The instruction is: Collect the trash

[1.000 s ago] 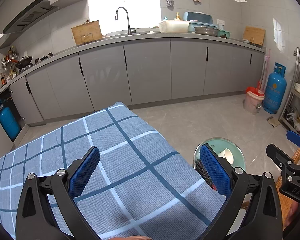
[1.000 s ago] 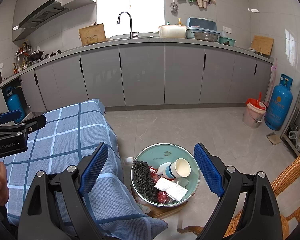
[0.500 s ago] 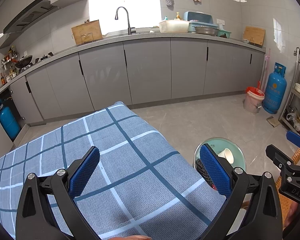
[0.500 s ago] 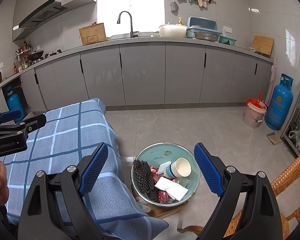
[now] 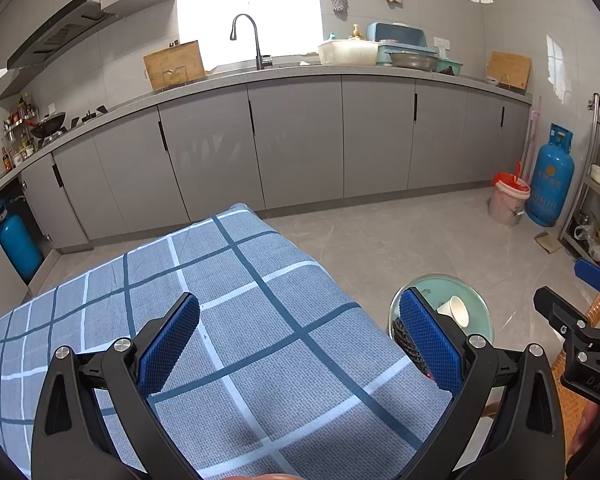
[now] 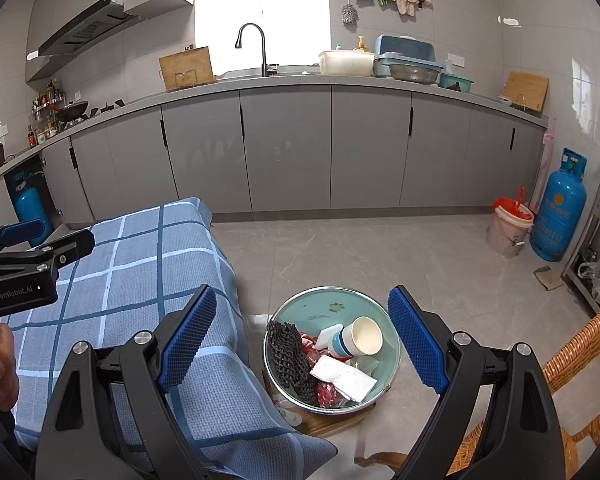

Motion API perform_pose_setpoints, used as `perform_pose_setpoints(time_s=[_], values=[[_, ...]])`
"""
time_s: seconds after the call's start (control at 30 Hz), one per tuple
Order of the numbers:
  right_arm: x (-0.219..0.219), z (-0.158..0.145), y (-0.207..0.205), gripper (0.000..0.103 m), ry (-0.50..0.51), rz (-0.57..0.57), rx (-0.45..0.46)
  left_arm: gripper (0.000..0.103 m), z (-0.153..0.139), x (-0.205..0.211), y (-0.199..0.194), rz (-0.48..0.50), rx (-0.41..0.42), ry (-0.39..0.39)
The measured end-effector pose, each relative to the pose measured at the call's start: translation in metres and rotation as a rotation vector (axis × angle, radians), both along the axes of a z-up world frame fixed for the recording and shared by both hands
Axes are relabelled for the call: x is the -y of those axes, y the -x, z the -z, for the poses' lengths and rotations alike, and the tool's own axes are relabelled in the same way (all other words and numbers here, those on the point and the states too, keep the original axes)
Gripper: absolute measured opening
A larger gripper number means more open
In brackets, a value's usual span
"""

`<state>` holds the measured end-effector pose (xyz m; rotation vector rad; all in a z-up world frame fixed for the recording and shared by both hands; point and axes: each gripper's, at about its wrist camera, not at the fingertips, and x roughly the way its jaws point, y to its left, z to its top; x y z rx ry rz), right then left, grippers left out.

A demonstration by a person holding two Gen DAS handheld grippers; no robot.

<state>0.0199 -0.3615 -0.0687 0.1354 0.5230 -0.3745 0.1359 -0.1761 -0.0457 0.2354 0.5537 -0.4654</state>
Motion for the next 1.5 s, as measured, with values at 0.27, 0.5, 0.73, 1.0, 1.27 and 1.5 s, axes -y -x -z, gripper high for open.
perform_pose_setpoints(time_s=[0.27, 0.5, 0.73, 1.0, 1.27, 1.5], values=[[0.0, -0.001, -0.001, 0.087, 0.0, -0.003, 0.0, 0.099, -0.001, -0.001, -0.002, -0.002, -0.002, -0.001], [0.001, -0.007, -0.004, 0.087, 0.003, -0.01, 0.004, 0.099, -0.003, -0.004, -0.001, -0.013, 0.021, 0.002], [-0.001, -0.011, -0.006, 0.087, 0.007, -0.019, 0.005, 0.099, -0.01, -0.006, 0.003, -0.033, 0.066, -0.002], [-0.001, -0.01, -0.005, 0.087, 0.006, -0.019, 0.003, 0.099, -0.01, -0.014, -0.007, -0.044, 0.01, 0.028], [0.0, -0.009, -0.006, 0.087, 0.004, -0.02, 0.0, 0.099, -0.01, -0.014, -0.007, -0.048, 0.014, 0.025], [-0.001, -0.006, -0.006, 0.087, 0.0, -0.02, -0.001, 0.099, -0.009, -0.014, -0.007, -0.074, 0.031, 0.019]])
